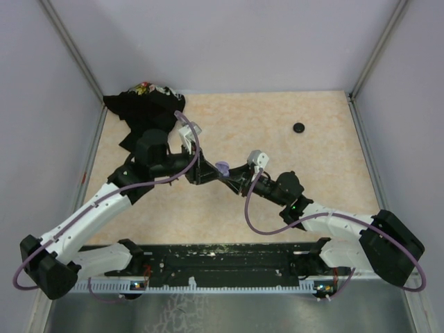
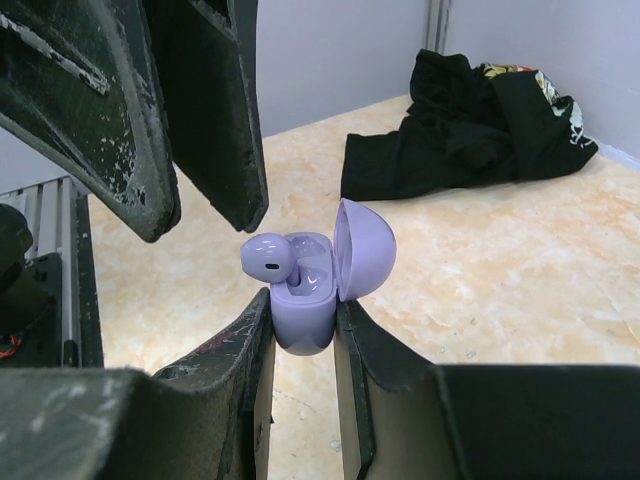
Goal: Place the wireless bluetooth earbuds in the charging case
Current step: Place the earbud in the charging case, then adjust the earbud at the center of the board.
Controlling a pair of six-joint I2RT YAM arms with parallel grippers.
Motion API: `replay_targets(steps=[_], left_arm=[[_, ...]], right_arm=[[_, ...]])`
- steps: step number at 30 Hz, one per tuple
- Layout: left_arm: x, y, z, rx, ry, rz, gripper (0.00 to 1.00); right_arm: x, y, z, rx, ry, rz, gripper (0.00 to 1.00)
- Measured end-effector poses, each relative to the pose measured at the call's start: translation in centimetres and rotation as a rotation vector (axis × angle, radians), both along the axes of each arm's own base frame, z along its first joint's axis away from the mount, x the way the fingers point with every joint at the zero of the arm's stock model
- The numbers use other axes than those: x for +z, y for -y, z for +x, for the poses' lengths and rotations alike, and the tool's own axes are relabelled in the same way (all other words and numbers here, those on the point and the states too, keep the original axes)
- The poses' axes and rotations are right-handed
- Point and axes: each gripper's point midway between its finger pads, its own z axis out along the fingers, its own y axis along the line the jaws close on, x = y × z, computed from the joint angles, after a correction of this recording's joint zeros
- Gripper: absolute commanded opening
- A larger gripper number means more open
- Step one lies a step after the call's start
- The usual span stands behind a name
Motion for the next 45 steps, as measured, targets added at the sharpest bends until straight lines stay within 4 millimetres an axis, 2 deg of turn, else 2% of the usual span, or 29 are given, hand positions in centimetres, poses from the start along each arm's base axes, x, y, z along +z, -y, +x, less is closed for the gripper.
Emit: replay_targets(steps=[13, 24, 29, 33, 36, 45], left_arm=[[-1.6, 0.8, -0.1, -0.046, -0.056, 0.02, 0.42], [-1.4, 1.2, -0.2, -0.06, -0.056, 0.007, 0.46], [-0.9, 0.7, 0.3, -0.016, -0.029, 0.01, 0.49], [-0.5, -0.6, 1.4, 0.09, 0.011, 0.033, 0.5], [-1.1, -2.0, 2.7, 0.206, 0.017, 0.082, 0.5], [-6.3, -7.4, 6.8, 0.548, -0.028, 0.337, 0.52]], right_arm=[[0.0, 0.0, 0.0, 0.001, 0.0, 0.0, 0.0], [0.0, 0.0, 0.0, 0.0, -0.002, 0.0, 0.0], [0.0, 0.2, 0.3, -0.02, -0.001, 0.002, 0.0], [-0.1, 0.4, 0.8, -0.051, 0.003, -0.003, 0.0], [-0.4, 1.0, 1.3, -0.089, 0.011, -0.015, 0.0], [-2.4, 3.4, 1.9, -0.206, 0.031, -0.077, 0.0]])
